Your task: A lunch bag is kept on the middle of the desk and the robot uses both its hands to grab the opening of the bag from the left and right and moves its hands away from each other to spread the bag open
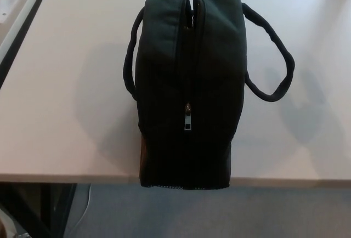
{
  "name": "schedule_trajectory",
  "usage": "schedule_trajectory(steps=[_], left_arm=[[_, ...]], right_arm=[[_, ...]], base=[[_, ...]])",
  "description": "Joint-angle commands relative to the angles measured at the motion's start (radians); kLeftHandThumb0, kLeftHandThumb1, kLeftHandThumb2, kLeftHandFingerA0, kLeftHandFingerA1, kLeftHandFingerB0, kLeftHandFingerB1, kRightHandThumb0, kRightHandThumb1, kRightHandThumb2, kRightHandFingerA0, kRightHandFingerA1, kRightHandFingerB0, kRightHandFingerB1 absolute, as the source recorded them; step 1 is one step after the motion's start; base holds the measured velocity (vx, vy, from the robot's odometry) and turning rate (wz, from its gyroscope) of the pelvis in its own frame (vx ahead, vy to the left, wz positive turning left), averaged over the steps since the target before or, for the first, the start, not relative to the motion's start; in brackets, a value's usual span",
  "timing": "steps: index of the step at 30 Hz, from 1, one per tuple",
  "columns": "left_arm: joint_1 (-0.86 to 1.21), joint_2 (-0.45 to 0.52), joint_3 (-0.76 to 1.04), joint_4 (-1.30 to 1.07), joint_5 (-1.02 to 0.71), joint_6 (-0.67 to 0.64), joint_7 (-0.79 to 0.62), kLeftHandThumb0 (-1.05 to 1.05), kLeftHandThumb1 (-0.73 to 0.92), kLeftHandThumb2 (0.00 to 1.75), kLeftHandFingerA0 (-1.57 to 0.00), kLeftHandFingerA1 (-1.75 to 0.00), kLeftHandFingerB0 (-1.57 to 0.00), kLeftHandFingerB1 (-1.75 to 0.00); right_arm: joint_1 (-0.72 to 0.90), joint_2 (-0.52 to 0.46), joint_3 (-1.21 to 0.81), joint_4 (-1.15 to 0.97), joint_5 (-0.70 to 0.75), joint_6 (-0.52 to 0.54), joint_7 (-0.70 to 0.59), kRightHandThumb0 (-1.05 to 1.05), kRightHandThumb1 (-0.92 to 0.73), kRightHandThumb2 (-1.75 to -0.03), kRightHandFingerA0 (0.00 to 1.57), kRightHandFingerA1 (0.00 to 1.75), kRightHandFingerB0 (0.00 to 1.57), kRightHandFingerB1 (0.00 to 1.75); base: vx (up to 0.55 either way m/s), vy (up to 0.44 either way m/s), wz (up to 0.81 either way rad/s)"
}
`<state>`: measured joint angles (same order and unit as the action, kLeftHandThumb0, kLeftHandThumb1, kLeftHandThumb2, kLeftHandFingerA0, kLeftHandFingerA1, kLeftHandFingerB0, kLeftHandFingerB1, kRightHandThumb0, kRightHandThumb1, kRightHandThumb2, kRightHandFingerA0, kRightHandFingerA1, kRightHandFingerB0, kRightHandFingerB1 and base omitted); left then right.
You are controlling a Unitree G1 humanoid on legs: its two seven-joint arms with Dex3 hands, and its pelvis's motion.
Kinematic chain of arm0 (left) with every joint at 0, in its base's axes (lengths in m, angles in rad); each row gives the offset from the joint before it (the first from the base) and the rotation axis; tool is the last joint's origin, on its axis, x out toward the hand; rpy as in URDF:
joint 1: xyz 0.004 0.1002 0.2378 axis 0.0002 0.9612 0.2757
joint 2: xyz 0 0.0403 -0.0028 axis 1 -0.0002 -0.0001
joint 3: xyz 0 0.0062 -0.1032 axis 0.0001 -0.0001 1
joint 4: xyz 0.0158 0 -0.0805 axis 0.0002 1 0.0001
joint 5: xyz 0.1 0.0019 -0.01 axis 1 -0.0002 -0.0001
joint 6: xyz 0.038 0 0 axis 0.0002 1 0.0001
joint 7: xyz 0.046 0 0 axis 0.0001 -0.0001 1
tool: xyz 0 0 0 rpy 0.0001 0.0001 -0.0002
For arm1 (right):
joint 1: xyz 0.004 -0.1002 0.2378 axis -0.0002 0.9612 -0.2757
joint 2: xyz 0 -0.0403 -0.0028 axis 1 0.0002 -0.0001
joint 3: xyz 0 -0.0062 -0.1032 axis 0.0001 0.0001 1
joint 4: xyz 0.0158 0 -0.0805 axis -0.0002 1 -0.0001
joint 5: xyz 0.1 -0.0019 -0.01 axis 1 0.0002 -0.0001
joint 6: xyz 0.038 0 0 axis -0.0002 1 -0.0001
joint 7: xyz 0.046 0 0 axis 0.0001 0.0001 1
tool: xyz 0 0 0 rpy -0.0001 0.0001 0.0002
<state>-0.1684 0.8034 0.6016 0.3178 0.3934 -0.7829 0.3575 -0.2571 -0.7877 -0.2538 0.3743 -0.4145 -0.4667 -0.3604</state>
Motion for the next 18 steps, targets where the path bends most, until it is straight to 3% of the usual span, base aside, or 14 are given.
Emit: schedule_trajectory(steps=[1,2,5,6,7,8,9,11,12,13,14,15,16,18], left_arm=[[-0.323,0.169,-0.393,0.158,0.611,-0.135,0.424,0.10,0.33,0.88,-0.17,-0.50,-0.04,-0.46],[-0.382,0.159,-0.455,0.168,0.639,-0.153,0.398,0.03,0.55,0.65,-0.29,-0.33,-0.07,-0.34],[-0.466,0.131,-0.544,0.152,0.671,-0.169,0.346,0.01,0.55,0.63,-0.29,-0.36,-0.10,-0.35],[-0.509,0.110,-0.589,0.157,0.701,-0.169,0.369,-0.01,0.53,0.64,-0.30,-0.39,-0.09,-0.36],[-0.577,0.072,-0.667,0.175,0.755,-0.166,0.410,-0.02,0.35,0.86,-0.18,-0.53,0.00,-0.46],[-0.610,0.057,-0.712,0.180,0.788,-0.153,0.424,-0.04,0.52,0.60,-0.21,-0.40,-0.10,-0.27],[-0.626,0.055,-0.740,0.179,0.808,-0.139,0.430,-0.04,0.52,0.60,-0.21,-0.40,-0.10,-0.27],[-0.670,0.006,-0.800,0.192,0.818,-0.152,0.425,-0.02,0.53,0.63,-0.23,-0.37,-0.06,-0.33],[-0.689,-0.024,-0.824,0.199,0.813,-0.165,0.414,-0.04,0.37,0.87,-0.12,-0.51,0.00,-0.47],[-0.701,-0.040,-0.845,0.204,0.817,-0.163,0.419,-0.05,0.34,0.85,-0.14,-0.51,-0.01,-0.47],[-0.721,-0.059,-0.891,0.206,0.848,-0.136,0.437,-0.03,0.48,0.61,-0.21,-0.38,-0.09,-0.36],[-0.743,-0.081,-0.943,0.207,0.884,-0.103,0.453,-0.03,0.48,0.61,-0.21,-0.38,-0.09,-0.36],[-0.755,-0.091,-0.969,0.213,0.899,-0.093,0.461,0.01,0.43,0.67,-0.17,-0.38,-0.08,-0.33],[-0.771,-0.114,-1.006,0.229,0.906,-0.092,0.474,0.06,0.44,0.71,-0.21,-0.36,-0.08,-0.35]], right_arm=[[-0.423,-0.100,0.248,0.168,-0.199,-0.295,0.077,-0.17,-0.58,-0.59,0.25,0.32,0.17,0.30],[-0.492,-0.081,0.292,0.182,-0.221,-0.302,0.112,-0.08,-0.55,-0.61,0.21,0.31,0.14,0.32],[-0.615,-0.051,0.377,0.215,-0.292,-0.316,0.124,-0.05,-0.37,-0.90,0.10,0.48,0.07,0.47],[-0.663,-0.032,0.411,0.237,-0.315,-0.316,0.129,-0.06,-0.50,-0.62,0.28,0.32,0.16,0.32],[-0.740,-0.011,0.478,0.276,-0.391,-0.322,0.109,-0.01,-0.35,-0.88,0.12,0.49,0.07,0.47],[-0.778,-0.002,0.515,0.295,-0.433,-0.322,0.101,-0.01,-0.53,-0.63,0.19,0.30,0.11,0.31],[-0.796,0.001,0.535,0.305,-0.449,-0.319,0.102,-0.01,-0.53,-0.63,0.19,0.30,0.11,0.31],[-0.859,0.034,0.597,0.358,-0.497,-0.303,0.085,-0.02,-0.55,-0.62,0.20,0.30,0.13,0.31],[-0.888,0.052,0.625,0.393,-0.519,-0.309,0.055,0.01,-0.53,-0.60,0.22,0.33,0.18,0.31],[-0.906,0.062,0.643,0.413,-0.528,-0.311,0.040,-0.01,-0.53,-0.58,0.22,0.31,0.20,0.31],[-0.929,0.077,0.670,0.432,-0.540,-0.295,0.042,-0.07,-0.38,-0.86,0.06,0.47,0.06,0.47],[-0.954,0.092,0.701,0.449,-0.555,-0.274,0.045,-0.07,-0.38,-0.86,0.06,0.47,0.06,0.47],[-0.966,0.098,0.714,0.454,-0.559,-0.270,0.041,-0.07,-0.55,-0.56,0.18,0.28,0.14,0.30],[-0.987,0.109,0.744,0.462,-0.579,-0.257,0.029,-0.09,-0.56,-0.56,0.16,0.29,0.10,0.30]], base=[[0.00,0.000,0.00],[0.00,0.000,0.00],[0.00,0.000,0.00],[0.00,0.000,0.00],[0.00,0.000,0.00],[0.00,0.000,0.00],[0.00,0.000,0.00],[0.00,0.000,0.00],[0.00,0.000,0.00],[0.00,0.000,0.00],[0.00,0.000,0.00],[0.00,0.000,0.00],[0.00,0.000,0.00],[0.00,0.000,0.00]])
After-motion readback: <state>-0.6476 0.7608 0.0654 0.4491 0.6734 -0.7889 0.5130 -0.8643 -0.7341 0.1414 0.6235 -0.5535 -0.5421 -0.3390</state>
